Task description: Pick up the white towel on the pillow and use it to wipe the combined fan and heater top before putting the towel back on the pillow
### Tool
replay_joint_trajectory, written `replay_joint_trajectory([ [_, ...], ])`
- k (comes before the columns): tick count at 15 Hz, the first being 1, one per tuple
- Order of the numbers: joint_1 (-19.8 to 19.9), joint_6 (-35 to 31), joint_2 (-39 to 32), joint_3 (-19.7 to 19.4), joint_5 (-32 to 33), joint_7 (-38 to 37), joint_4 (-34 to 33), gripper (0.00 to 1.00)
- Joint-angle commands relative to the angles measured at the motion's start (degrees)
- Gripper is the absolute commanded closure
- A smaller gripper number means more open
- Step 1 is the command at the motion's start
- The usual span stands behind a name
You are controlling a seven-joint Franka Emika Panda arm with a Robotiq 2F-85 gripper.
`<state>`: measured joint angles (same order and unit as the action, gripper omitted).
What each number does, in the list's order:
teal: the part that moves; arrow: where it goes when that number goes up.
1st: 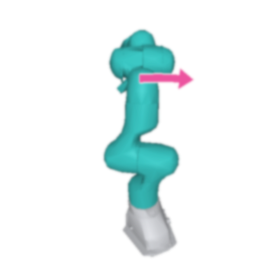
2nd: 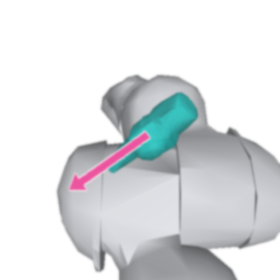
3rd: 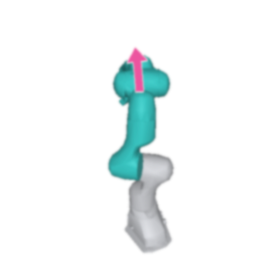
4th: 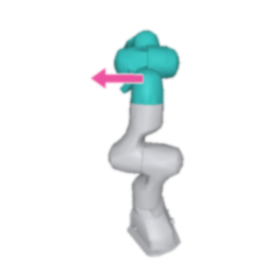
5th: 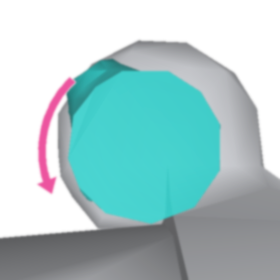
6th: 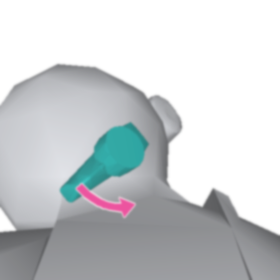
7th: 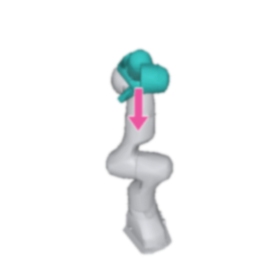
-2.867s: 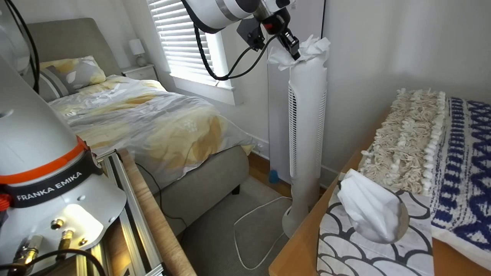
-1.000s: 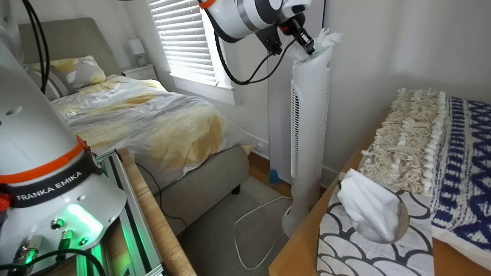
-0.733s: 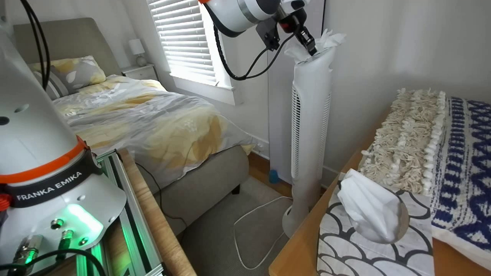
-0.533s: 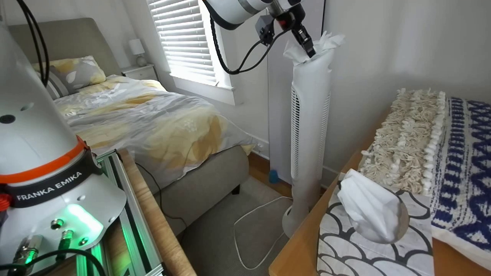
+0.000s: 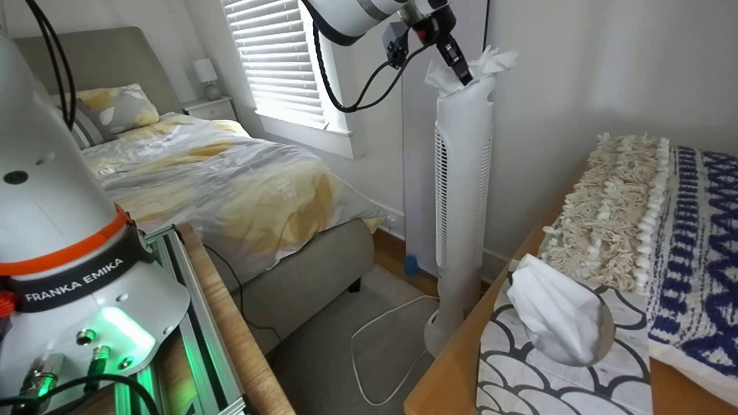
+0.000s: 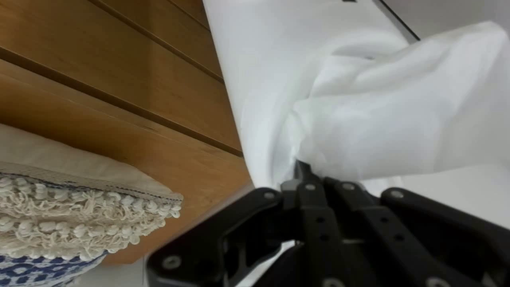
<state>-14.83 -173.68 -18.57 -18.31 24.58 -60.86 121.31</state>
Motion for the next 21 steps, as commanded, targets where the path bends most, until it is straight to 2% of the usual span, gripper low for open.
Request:
replay_joint_trajectory([
  [1, -2.34, -9.20, -4.96, -4.27, 3.15, -2.67, -2.26, 0.99],
  [5, -3.65, -17.07, -8.82, -5.81, 0.53, -1.48, -3.82, 0.99],
  [7, -1.10, -18.29, -8.72, -1.75, 0.40, -1.14, -3.08, 0.99],
  [10, 0.10, -15.78, -7.95, 1.27, 0.59, -1.46, -1.99, 0.99],
  [12, -0.48, -13.15, -7.06, 1.31, 0.40, -1.70, -1.31, 0.99],
  [14, -3.44, -9.48, -6.38, -2.07, -0.29, -2.16, -1.50, 0.99],
  [18, -13.03, -2.11, -7.77, -15.29, 1.47, -7.63, -4.36, 0.99],
  [21, -18.11, 5.68, -8.12, -21.32, 2.35, -12.18, -4.98, 0.99],
])
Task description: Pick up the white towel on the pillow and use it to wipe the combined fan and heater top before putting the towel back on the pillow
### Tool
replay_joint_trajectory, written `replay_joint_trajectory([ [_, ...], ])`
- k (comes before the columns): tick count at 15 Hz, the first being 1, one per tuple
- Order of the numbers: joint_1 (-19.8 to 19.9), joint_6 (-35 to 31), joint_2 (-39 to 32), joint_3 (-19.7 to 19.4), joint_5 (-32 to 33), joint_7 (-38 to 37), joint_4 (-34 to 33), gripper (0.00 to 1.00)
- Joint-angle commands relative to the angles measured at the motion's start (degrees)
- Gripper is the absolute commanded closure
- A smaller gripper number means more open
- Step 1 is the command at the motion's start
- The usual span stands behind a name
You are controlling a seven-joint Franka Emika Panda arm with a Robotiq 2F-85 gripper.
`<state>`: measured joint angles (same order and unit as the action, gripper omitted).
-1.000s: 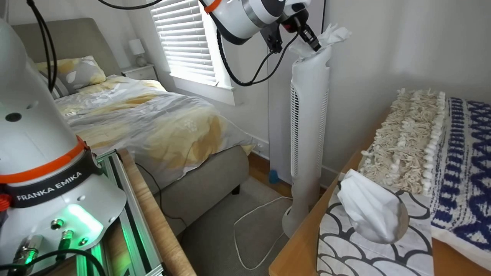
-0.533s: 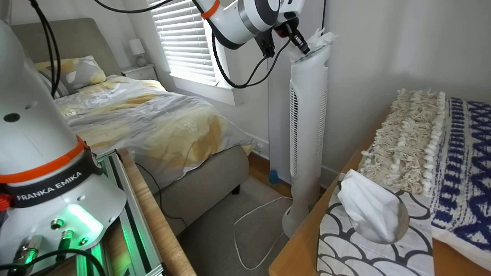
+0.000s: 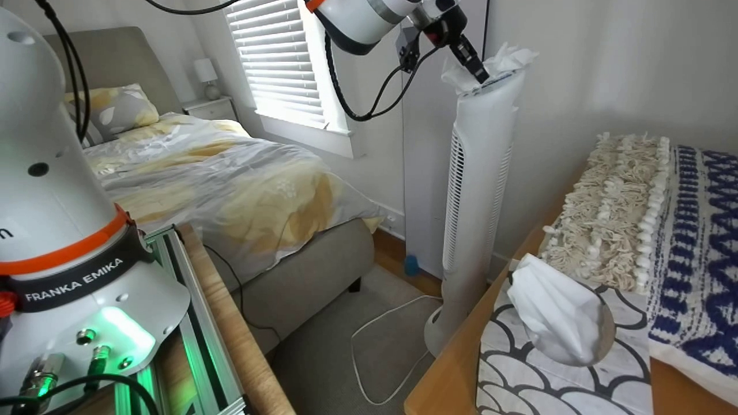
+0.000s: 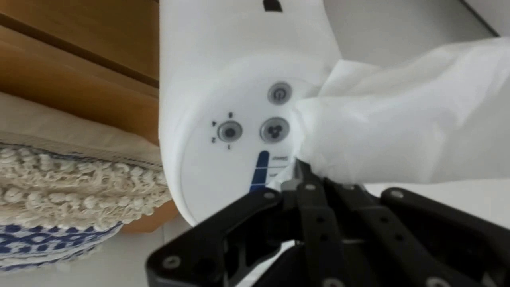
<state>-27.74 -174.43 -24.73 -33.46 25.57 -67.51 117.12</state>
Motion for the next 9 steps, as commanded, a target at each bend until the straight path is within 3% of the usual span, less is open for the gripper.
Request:
replay_joint_trajectory([
  [1, -6.09, 8.86, -1.90, -6.85, 1.16, -6.30, -0.82, 0.99],
  [3, -7.20, 12.84, -1.27, -7.27, 0.51, -6.89, -0.69, 0.99],
  [9, -4.43, 20.51, 0.63, -2.87, 4.27, -12.05, -2.46, 0.99],
])
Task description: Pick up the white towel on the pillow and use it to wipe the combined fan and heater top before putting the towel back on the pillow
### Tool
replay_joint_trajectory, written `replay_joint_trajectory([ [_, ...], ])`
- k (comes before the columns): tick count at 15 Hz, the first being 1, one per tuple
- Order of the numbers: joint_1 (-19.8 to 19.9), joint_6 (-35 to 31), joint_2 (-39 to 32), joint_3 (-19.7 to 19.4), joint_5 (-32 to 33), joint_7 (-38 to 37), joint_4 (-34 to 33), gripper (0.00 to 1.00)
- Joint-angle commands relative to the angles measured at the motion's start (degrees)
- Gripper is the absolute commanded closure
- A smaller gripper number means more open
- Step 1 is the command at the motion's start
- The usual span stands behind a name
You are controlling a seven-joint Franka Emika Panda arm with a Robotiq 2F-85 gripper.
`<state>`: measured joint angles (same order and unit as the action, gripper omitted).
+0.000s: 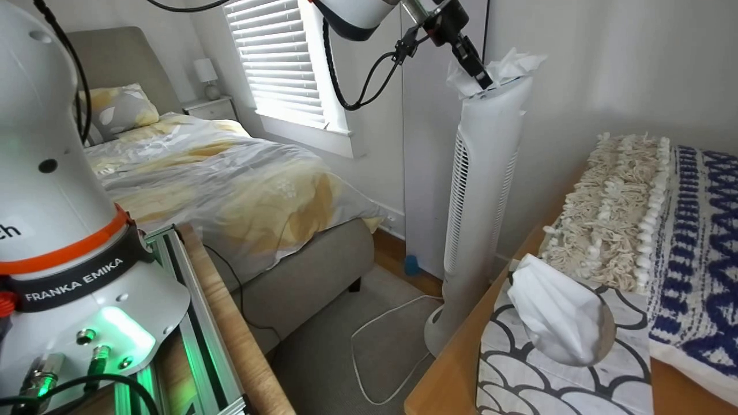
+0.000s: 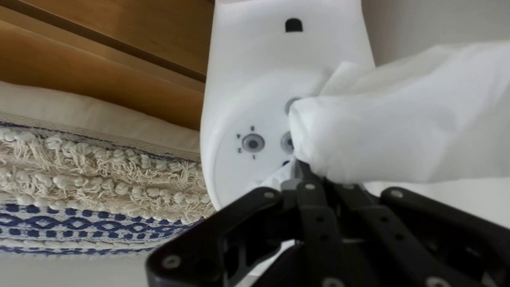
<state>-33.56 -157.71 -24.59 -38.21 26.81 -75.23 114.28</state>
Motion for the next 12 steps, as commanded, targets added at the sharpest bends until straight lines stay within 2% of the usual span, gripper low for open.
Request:
replay_joint_trajectory([
  [1, 1.84, 4.85, 0.67, 2.42, 3.89, -5.57, -0.05, 0.99],
  [8, 6.09, 6.53, 1.30, 6.54, 13.16, -17.26, -2.18, 0.99],
  [12, 11.10, 6.13, 1.79, 11.75, 16.85, -22.16, -3.05, 0.99],
])
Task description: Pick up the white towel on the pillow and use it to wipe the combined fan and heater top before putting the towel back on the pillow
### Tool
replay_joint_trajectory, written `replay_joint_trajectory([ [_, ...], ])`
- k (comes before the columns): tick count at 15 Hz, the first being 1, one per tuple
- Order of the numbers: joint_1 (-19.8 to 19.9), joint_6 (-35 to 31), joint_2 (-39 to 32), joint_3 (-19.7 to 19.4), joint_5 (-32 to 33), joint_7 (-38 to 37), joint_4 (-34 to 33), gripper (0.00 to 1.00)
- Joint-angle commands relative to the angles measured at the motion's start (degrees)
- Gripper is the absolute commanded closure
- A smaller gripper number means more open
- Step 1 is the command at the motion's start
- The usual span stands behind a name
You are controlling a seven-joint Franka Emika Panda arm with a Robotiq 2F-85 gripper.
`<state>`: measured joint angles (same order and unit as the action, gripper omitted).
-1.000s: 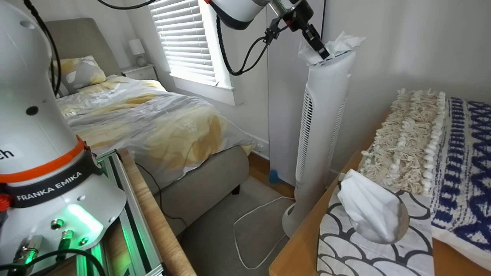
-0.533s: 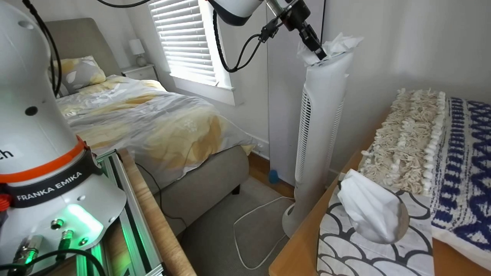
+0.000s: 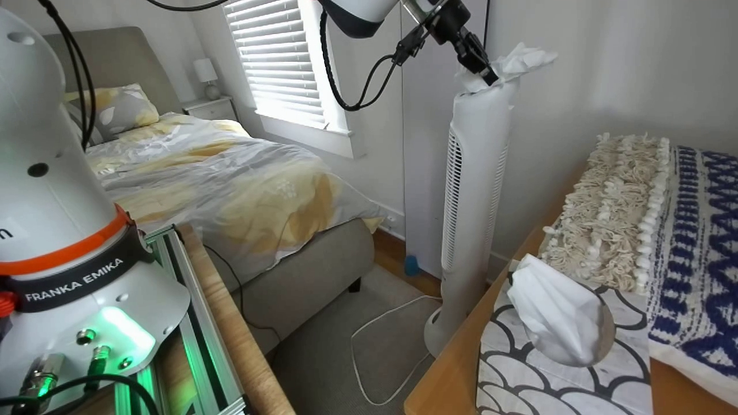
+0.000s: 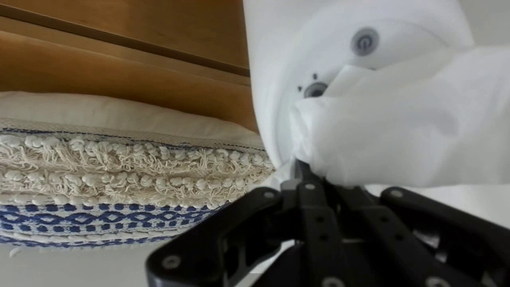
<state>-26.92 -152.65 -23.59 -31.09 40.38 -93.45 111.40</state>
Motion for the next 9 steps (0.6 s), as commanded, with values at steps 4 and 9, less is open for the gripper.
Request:
replay_joint_trajectory([
  [4, 9.84, -8.38, 0.10, 9.61, 6.28, -4.33, -0.36, 0.99],
  [9, 8.05, -25.65, -2.37, 5.74, 8.94, -2.47, -0.44, 0.99],
])
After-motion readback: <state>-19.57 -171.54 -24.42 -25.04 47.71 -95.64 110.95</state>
